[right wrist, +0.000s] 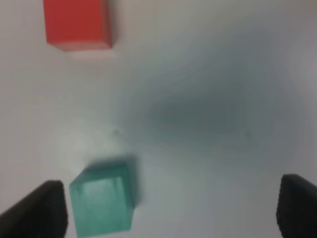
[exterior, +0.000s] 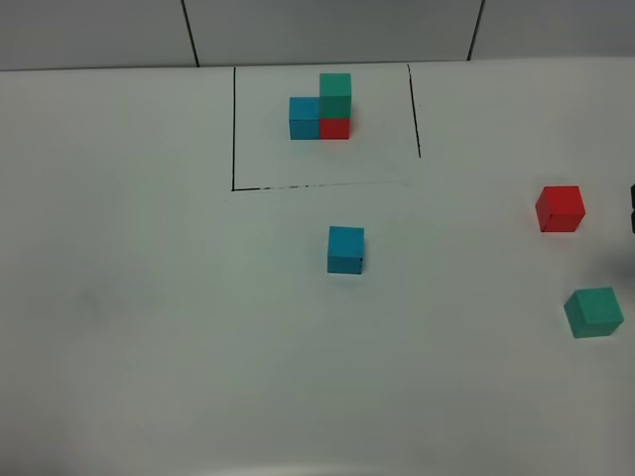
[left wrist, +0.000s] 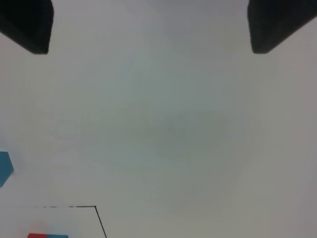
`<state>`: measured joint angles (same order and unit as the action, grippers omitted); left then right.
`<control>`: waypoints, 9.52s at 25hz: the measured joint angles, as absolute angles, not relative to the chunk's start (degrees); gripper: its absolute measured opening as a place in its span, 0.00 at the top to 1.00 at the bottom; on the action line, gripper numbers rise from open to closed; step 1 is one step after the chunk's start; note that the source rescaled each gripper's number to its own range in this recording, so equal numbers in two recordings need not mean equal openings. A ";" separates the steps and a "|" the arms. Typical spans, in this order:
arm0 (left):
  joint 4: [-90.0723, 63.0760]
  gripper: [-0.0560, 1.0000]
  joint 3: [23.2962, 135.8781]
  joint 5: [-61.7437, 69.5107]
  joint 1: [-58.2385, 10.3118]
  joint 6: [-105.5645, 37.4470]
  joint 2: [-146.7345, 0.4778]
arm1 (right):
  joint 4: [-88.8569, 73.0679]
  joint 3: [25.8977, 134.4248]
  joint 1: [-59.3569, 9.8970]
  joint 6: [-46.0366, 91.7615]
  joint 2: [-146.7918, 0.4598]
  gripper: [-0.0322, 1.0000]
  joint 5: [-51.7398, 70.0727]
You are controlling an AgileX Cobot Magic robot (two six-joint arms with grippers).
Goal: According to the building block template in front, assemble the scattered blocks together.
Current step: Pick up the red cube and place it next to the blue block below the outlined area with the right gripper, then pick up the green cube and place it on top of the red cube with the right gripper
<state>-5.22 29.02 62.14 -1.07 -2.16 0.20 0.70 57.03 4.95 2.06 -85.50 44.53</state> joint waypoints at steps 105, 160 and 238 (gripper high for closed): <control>-5.22 0.11 29.02 62.14 -1.07 -2.16 0.20 | -0.54 91.25 -29.88 48.53 -123.34 0.95 55.66; -5.22 0.11 29.02 62.14 -1.07 -2.16 0.20 | -1.29 92.64 -32.14 59.68 -127.31 0.95 54.57; -5.22 0.11 29.02 62.14 -1.07 -2.16 0.20 | -5.27 43.99 -2.86 8.60 -99.25 0.40 31.31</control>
<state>-5.22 29.02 62.14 -1.07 -2.16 0.20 -5.27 43.99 -2.86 8.60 -99.25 31.31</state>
